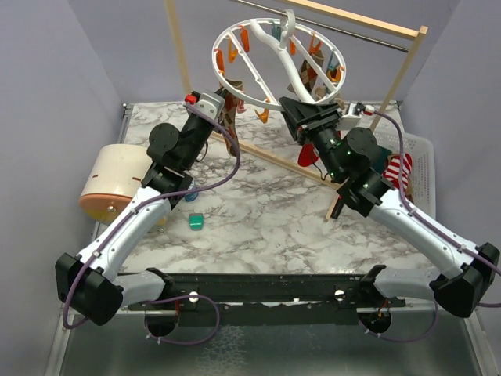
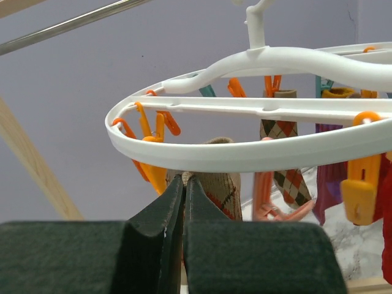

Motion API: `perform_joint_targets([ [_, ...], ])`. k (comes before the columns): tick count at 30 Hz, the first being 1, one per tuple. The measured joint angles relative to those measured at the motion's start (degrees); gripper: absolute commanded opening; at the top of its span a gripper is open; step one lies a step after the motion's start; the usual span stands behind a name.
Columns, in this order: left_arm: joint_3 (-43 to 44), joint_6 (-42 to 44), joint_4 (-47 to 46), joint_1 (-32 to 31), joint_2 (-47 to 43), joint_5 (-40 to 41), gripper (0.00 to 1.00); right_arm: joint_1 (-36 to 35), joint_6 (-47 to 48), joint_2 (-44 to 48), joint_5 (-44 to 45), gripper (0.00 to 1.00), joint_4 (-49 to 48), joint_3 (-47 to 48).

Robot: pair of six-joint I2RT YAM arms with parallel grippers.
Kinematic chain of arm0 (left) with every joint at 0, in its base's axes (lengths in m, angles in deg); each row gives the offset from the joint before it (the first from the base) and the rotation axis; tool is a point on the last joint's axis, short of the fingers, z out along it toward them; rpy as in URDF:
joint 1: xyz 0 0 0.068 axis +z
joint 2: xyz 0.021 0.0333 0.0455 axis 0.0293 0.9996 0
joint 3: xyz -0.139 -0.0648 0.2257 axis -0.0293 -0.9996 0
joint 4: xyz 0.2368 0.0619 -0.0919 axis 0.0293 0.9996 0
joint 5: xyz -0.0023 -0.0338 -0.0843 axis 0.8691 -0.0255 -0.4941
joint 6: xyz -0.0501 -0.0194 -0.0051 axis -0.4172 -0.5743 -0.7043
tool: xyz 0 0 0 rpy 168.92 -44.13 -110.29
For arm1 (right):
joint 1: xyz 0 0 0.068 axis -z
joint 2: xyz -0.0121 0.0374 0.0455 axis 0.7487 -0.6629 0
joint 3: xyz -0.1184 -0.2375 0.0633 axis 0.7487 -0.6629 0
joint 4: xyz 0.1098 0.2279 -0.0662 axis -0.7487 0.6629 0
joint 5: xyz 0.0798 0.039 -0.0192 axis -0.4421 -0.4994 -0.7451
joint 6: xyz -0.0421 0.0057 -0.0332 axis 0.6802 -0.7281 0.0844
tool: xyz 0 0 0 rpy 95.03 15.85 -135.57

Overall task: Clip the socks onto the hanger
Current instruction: Rotate the hanger at the clothesline.

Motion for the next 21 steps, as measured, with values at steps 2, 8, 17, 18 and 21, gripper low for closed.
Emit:
perform_joint_targets([
  [2,-0.52,0.15,0.0,0.0,-0.26,0.04,0.0,0.85,0.92,1.7,1.18,0.34,0.72,-0.94],
  [8,-0.7,0.17,-0.13,0.0,-0.59,0.04,0.0,3.74,2.8,4.11,2.71,0.34,2.25,-1.09],
  [17,-2.75,0.17,-0.52,0.0,-1.07,0.04,0.0,8.85,4.52,3.8,2.86,0.37,4.57,-1.09],
  [18,-2.97,0.17,-0.52,0.0,-1.16,0.04,0.0,9.29,4.7,3.63,2.86,0.38,4.79,-1.07],
  [21,-4.0,0.13,-0.72,0.0,-1.44,0.04,0.0,10.38,5.2,2.97,2.82,0.38,5.18,-1.03],
])
